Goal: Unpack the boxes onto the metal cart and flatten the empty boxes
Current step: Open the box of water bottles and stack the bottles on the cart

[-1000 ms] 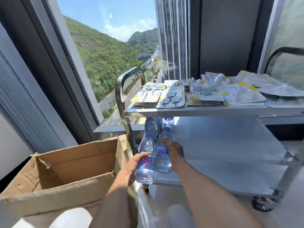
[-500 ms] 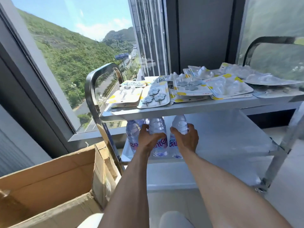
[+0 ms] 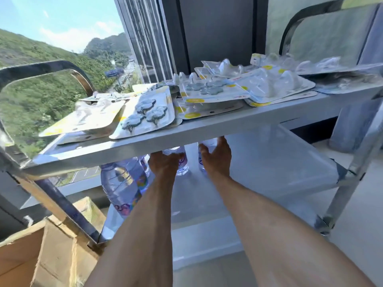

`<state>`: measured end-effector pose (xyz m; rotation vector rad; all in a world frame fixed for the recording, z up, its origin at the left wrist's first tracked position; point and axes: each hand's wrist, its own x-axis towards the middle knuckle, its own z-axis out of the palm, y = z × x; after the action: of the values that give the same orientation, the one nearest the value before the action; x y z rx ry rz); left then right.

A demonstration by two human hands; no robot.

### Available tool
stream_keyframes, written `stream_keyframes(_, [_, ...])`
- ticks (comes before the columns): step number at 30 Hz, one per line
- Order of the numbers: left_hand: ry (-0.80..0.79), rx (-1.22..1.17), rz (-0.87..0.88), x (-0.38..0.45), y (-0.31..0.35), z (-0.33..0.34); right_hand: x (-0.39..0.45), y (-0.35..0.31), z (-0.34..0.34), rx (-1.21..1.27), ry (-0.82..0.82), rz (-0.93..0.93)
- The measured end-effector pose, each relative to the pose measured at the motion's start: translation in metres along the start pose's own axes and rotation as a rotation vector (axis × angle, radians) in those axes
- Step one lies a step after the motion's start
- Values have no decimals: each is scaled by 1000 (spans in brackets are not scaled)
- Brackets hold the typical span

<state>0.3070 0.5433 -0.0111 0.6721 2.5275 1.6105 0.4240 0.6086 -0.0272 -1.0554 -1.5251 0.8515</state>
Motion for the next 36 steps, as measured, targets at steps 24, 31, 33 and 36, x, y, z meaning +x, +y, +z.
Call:
stream_keyframes(24, [-14, 122, 94, 7, -20, 34, -8, 50, 24, -291, -97, 62])
stream_keyframes(31, [-7, 101, 58, 31, -4, 59, -7, 56, 28, -328, -83, 32])
stream_keyframes(33, [34, 76, 38, 34, -4, 64, -4, 58, 30, -359, -74, 31])
stream_keyframes(36, [80, 103, 9, 31, -4, 69, 1, 55, 35, -405, -65, 34])
